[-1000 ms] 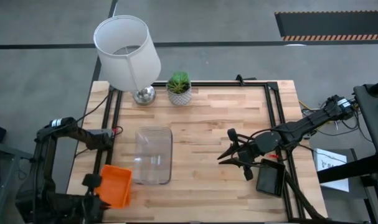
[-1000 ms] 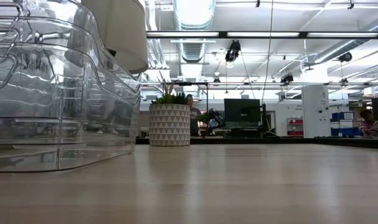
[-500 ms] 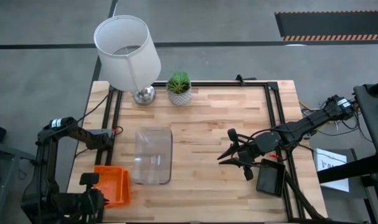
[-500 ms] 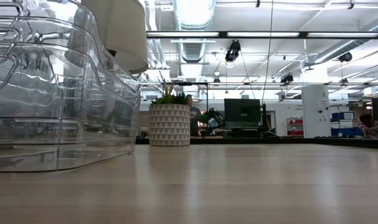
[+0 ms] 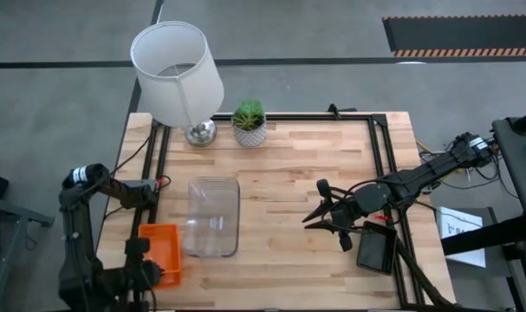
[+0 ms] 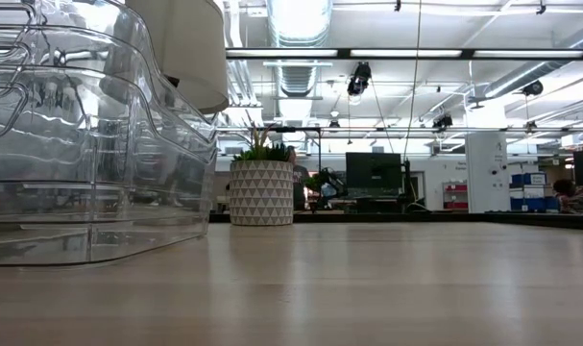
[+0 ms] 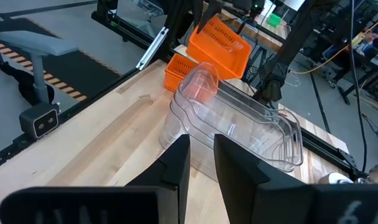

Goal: Stack baskets by color
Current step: Stack the top orange bin on the bottom stacked orange bins

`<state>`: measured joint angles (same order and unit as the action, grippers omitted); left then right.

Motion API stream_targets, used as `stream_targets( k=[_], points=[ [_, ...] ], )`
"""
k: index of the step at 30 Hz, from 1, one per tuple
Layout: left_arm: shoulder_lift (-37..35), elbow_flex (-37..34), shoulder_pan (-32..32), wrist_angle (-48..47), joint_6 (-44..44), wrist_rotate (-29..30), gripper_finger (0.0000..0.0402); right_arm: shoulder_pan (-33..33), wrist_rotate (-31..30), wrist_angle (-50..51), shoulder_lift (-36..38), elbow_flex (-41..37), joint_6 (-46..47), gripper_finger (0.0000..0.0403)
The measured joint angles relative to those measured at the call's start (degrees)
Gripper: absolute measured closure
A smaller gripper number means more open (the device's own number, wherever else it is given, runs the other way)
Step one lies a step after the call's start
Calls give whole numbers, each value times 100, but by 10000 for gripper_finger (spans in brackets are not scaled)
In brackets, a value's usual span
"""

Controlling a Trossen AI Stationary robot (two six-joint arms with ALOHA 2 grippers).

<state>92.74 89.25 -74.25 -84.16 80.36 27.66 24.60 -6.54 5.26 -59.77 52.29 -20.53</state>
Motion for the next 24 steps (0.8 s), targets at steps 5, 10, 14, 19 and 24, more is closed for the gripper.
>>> stream_targets(
  k=[5,10,14,19,24],
  points=[
    [-24,-292,80,328,-437,-42,401,0,-1,0,0,0,5,342],
    [-45,-542,69,802,-462,-212,401,0,1,20,0,0,2,344],
    [-45,-732,69,1170,-453,-240,401,0,1,22,0,-2,0,341],
    [-73,-819,64,1572,-429,-832,401,0,1,31,0,-2,0,337],
    [-73,-834,65,1605,-414,-1123,401,0,3,31,0,-2,10,342]
  ],
)
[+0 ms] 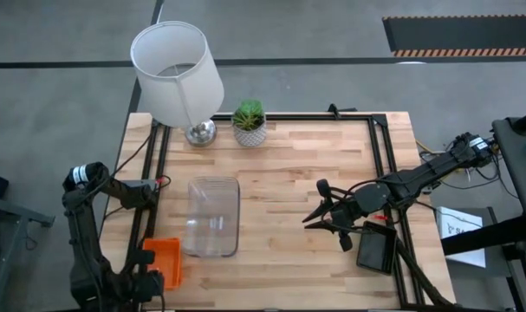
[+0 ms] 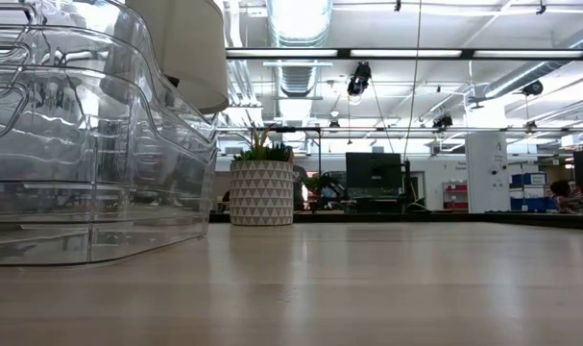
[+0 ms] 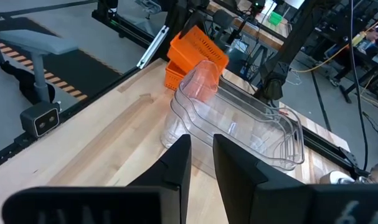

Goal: Stack baskets by color
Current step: Stack the top orange bin on the bottom stacked orange bins, then return to Home Position

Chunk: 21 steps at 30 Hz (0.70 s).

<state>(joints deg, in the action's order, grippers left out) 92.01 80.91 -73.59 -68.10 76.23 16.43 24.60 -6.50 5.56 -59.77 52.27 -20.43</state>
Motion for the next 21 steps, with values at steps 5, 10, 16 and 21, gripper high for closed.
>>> stream_targets(
  k=[5,10,16,21],
  points=[
    [-2,-137,12,19,254,13,401,0,49,11,0,0,38,344],
    [-4,-291,12,20,660,13,398,0,50,11,0,0,47,339],
    [-4,-430,12,14,750,13,349,0,50,15,0,0,53,333],
    [-21,-433,54,14,750,11,298,0,50,15,0,0,53,335]
  ],
)
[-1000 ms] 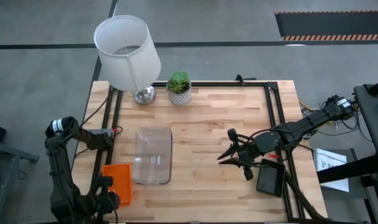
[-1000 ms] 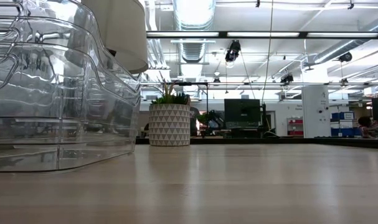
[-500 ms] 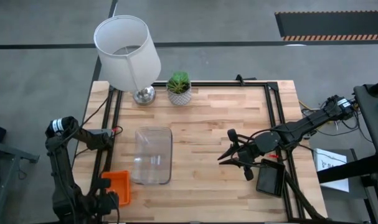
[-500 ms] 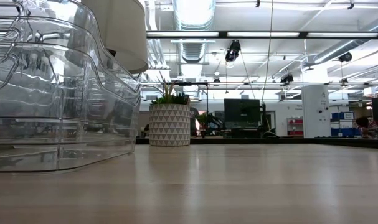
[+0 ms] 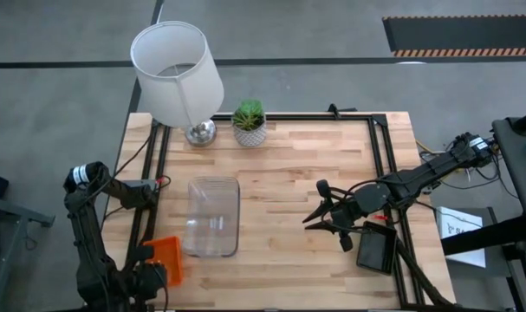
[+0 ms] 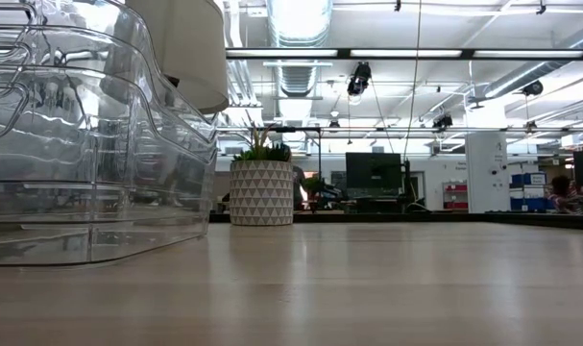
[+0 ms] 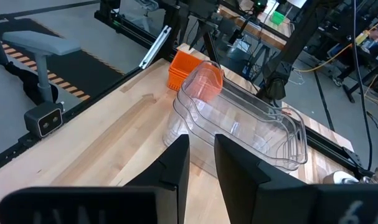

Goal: Stack baskets by color
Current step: Return to Home Position

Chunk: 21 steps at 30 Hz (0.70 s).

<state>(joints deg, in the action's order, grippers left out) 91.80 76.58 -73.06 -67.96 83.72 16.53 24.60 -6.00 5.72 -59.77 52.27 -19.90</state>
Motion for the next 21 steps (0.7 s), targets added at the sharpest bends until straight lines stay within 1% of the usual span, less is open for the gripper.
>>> stream_targets(
  k=[2,4,6,9,11,12,14,16,17,18,19,21],
  points=[
    [-52,0,36,8,-2,2,284,0,0,2,0,0,0,335],
    [-80,-40,89,18,-2,42,279,0,0,2,0,0,0,333],
    [-73,-64,145,91,-34,39,279,0,0,2,0,-7,0,331],
    [-175,86,245,202,-402,102,290,0,0,0,0,-16,57,331],
    [-276,234,288,155,-604,507,304,16,-2,-10,0,-53,109,330],
    [-329,283,301,141,-805,902,312,34,-4,-37,0,-109,132,331],
    [-462,349,327,222,-1590,1937,332,47,7,-192,0,-329,129,334],
    [-652,353,411,453,-2771,2989,355,52,33,-686,-2,-718,-5,340],
    [-759,311,504,638,-3477,3344,368,42,32,-1010,-2,-919,-129,343],
    [-880,231,647,835,-4209,3481,382,3,26,-1308,-2,-1093,-300,347],
    [-1010,135,817,1033,-4903,3425,391,-48,22,-1563,20,-1237,-441,350],
    [-1341,-116,1311,1694,-6138,2810,396,-192,2,-1849,163,-1404,-615,358]
  ],
)
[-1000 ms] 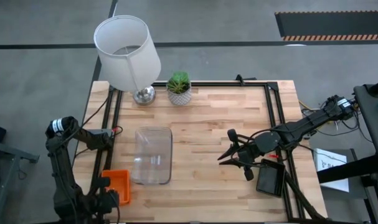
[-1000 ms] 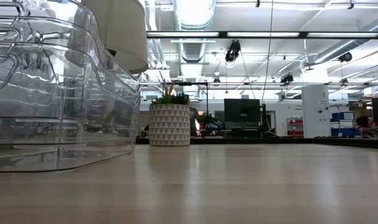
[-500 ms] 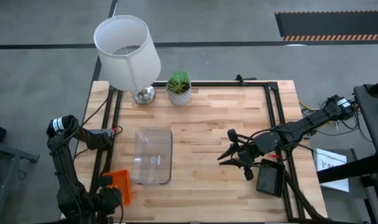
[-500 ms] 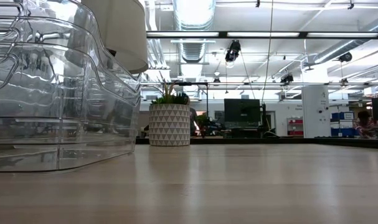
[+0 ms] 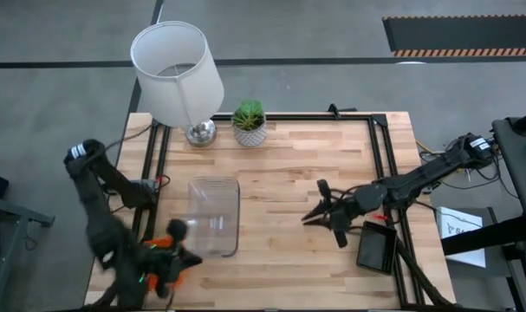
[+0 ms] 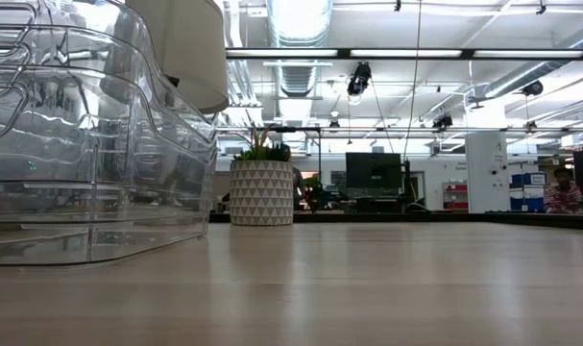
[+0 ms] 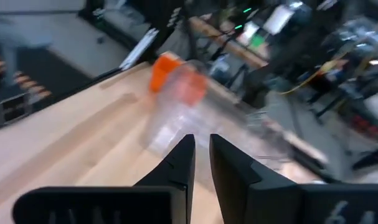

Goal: Stack baskets by color
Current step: Return to Home Position

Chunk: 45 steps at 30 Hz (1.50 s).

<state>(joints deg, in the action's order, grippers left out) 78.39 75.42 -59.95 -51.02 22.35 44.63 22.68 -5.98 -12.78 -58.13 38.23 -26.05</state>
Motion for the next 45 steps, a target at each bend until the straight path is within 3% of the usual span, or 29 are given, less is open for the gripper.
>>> stream_targets(
  k=[2,5,7,9,15,21,34,40,45],
  points=[
    [-393,-371,621,951,-1396,-1044,396,-183,2,-43,202,-38,-32,365],
    [-995,-1222,1634,2564,-3517,-3199,400,-527,266,-21,524,-139,-36,374],
    [-1398,-1862,2382,3204,-4382,-4487,401,-785,475,45,719,-246,-54,379],
    [-1862,-2461,3115,3444,-4683,-5003,401,-1004,494,110,950,-443,-51,384],
    [-3252,-3996,4757,4244,-5210,-5494,401,-1426,494,44,1918,-1255,204,394],
    [-4526,-4843,5677,4432,-4963,-5637,401,-1720,448,75,3101,-2008,458,394],
    [-6735,-6390,5886,4808,-3758,-5404,402,-2342,428,2089,5750,-2472,496,394],
    [-7836,-6906,5910,5172,-3572,-5066,402,-2387,427,2059,5645,-2476,378,394],
    [-7505,-7007,5924,5189,-3264,-4562,401,-2398,333,2048,5768,-2569,400,394]
  ],
)
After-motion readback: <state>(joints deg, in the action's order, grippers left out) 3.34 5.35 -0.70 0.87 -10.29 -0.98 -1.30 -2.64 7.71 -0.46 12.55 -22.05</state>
